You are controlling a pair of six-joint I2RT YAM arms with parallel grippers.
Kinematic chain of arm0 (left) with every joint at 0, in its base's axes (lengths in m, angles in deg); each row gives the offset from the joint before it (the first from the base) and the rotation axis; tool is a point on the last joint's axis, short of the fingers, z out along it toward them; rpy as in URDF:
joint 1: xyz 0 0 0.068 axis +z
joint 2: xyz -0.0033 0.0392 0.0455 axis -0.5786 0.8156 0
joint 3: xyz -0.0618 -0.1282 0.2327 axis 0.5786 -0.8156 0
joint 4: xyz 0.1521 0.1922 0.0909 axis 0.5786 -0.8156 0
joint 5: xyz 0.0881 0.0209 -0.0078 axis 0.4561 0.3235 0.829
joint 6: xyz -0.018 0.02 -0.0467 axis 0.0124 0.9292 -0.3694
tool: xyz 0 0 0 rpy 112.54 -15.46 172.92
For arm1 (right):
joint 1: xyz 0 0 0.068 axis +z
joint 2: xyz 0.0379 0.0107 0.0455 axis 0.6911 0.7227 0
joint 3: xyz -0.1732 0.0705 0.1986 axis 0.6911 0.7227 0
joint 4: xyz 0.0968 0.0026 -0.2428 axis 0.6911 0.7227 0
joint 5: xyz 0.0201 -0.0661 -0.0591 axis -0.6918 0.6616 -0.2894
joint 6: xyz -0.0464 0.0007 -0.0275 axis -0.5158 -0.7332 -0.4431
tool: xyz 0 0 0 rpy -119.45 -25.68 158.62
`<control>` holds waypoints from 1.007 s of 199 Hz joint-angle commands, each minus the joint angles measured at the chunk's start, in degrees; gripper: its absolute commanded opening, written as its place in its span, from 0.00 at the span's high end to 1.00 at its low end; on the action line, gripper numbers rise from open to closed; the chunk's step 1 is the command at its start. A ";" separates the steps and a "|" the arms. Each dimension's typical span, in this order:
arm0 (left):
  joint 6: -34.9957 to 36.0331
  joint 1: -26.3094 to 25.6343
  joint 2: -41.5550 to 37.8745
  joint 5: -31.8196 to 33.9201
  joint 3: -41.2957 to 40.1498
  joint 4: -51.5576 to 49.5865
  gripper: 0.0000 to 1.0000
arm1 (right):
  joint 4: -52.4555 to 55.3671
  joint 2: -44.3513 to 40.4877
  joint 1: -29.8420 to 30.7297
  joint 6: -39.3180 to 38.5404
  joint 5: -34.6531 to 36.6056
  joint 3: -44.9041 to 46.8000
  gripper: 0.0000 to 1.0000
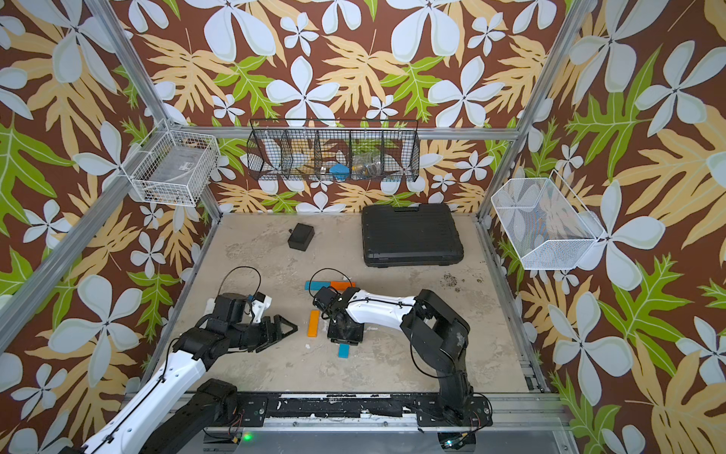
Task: Assemble the number 7 with building blocks
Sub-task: Assemble the building block at the center of the board.
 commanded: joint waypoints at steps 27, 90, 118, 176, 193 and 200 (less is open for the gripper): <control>0.90 -0.07 0.42 0.61 0.76 -0.34 0.19 | -4.41 1.27 -0.90 -1.03 1.46 -0.57 0.66; 0.82 -0.07 0.31 0.83 0.76 -0.34 0.19 | -4.12 2.24 -2.62 -1.84 1.24 -2.27 0.74; 0.62 -0.03 0.11 0.94 0.55 -0.21 0.19 | -3.71 2.77 -3.47 -2.61 1.05 -3.02 0.73; 0.40 -0.07 -0.06 1.15 0.67 -0.16 0.19 | -2.73 3.26 -4.14 -3.11 2.01 -2.55 0.72; 0.34 -0.07 -0.10 1.23 0.58 -0.03 0.19 | -2.57 3.54 -4.53 -3.10 2.35 -2.40 0.72; 0.30 -0.10 -0.10 1.23 0.58 0.01 0.19 | -2.52 3.65 -4.70 -3.12 2.29 -2.41 0.72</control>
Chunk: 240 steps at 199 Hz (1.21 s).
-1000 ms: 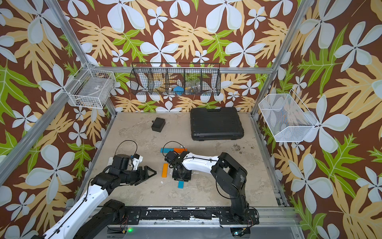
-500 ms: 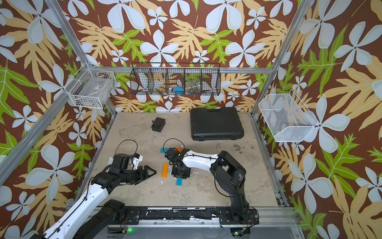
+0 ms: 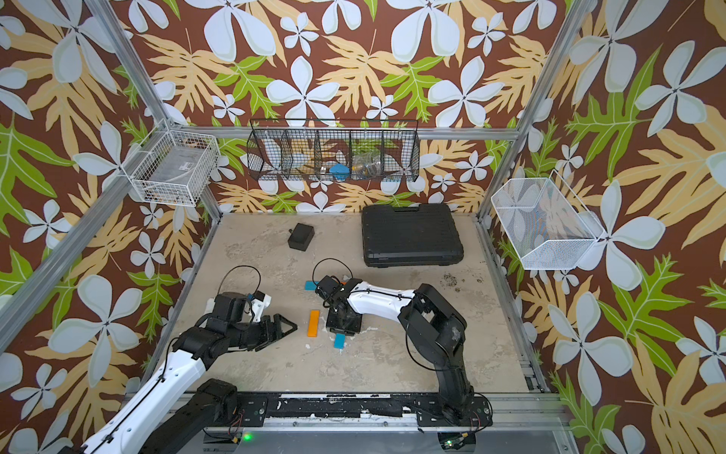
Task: Assemble the number 7 with building blocks
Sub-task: Assemble the building block at the center of the board.
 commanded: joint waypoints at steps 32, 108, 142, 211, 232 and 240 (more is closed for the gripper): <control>-0.09 -0.01 0.01 0.10 0.04 0.03 0.19 | 0.36 2.30 -0.97 -0.76 5.88 0.04 0.72; -0.09 -0.01 -0.05 0.24 -0.12 -0.05 0.19 | 2.02 1.80 -1.21 -0.10 7.61 -1.16 0.72; -0.20 -0.06 0.01 0.26 -0.22 0.20 0.19 | 2.59 -0.35 -0.79 1.24 8.00 -0.95 0.72; -0.21 -0.06 0.28 0.00 -0.58 0.65 0.19 | 2.77 0.16 -0.41 0.76 7.81 -2.44 0.73; -0.09 -0.06 0.16 0.22 -0.66 0.50 0.19 | 2.86 0.69 0.06 0.93 7.77 -3.15 0.73; 0.00 -0.04 0.11 0.27 -0.66 0.41 0.19 | 2.92 0.93 0.25 0.94 7.80 -3.37 0.73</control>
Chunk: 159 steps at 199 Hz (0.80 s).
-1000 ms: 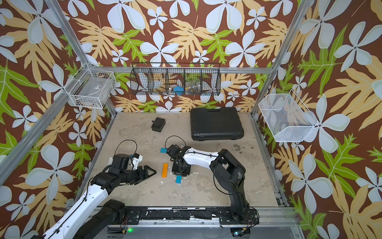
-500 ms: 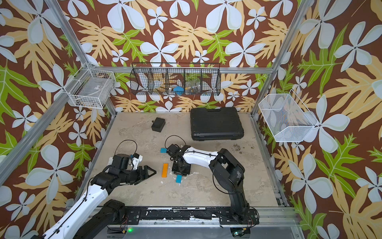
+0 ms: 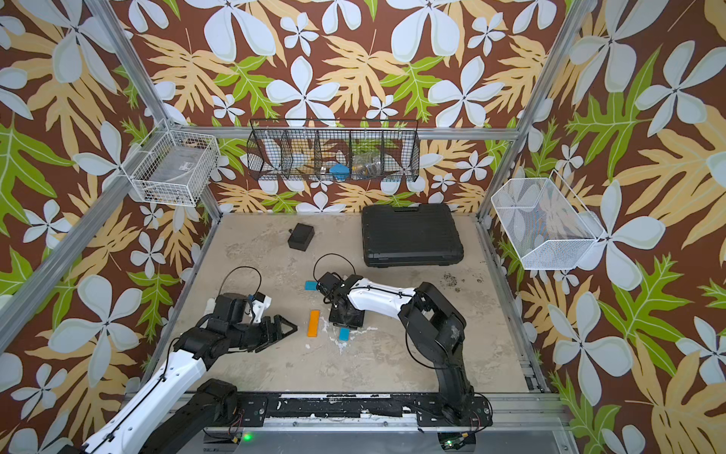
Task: Assemble the number 7 with building blocks
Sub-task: Assemble the building block at the center of the board.
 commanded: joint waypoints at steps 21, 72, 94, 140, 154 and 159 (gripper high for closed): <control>0.23 -0.06 -0.16 0.33 -0.31 0.29 0.19 | 0.50 1.17 0.93 0.57 0.81 -0.96 0.73; 0.39 -0.01 -0.15 0.33 -0.41 0.40 0.19 | 0.41 1.67 0.94 0.68 0.81 -0.12 0.73; 0.38 -0.08 -0.03 0.34 -0.41 0.41 0.19 | 0.31 1.67 0.85 0.87 0.86 0.42 0.73; 0.39 -0.04 -0.06 0.48 -0.36 0.34 0.19 | -0.78 0.85 0.33 2.45 0.28 2.58 0.73; 0.39 -0.06 -0.08 0.49 -0.34 0.34 0.19 | -2.22 0.20 -0.05 3.00 -0.62 3.92 0.73; 0.39 -0.03 -0.08 0.49 -0.32 0.38 0.19 | -2.58 0.09 -0.14 3.16 -0.91 4.22 0.73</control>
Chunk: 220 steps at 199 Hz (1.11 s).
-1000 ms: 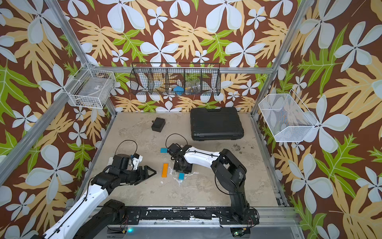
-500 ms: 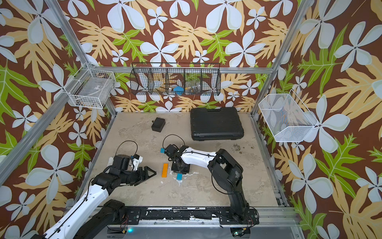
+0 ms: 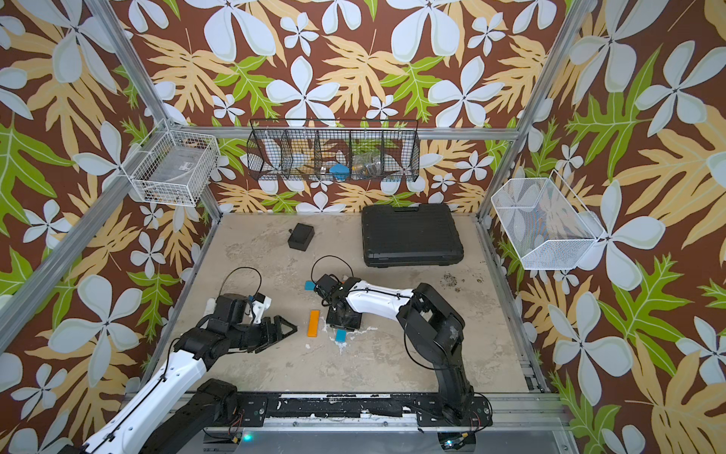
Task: Assemble the number 7 with building blocks
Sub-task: Assemble the building block at the center of the board.
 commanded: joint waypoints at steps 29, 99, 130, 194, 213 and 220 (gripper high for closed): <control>0.35 -0.01 0.14 0.35 0.08 0.49 0.19 | 0.53 0.37 -0.79 1.75 -0.31 1.78 0.74; 0.43 -0.09 0.49 0.40 0.08 0.58 0.19 | 0.92 1.06 -1.28 1.48 0.19 2.00 0.73; 0.43 -0.08 0.75 0.31 -0.10 0.93 0.18 | 0.92 1.73 -1.32 0.83 -0.03 2.19 0.71; 0.35 -0.01 1.20 0.06 -0.53 1.72 0.18 | -2.50 -0.47 -1.32 0.55 -0.86 4.71 0.35; 0.44 -0.02 1.19 0.00 -0.80 1.73 0.18 | -4.96 -1.79 -1.32 0.92 -1.84 6.63 0.01; 0.63 -0.08 1.19 0.03 -0.93 1.73 0.18 | -5.20 -2.08 -1.17 0.92 -1.81 6.83 0.00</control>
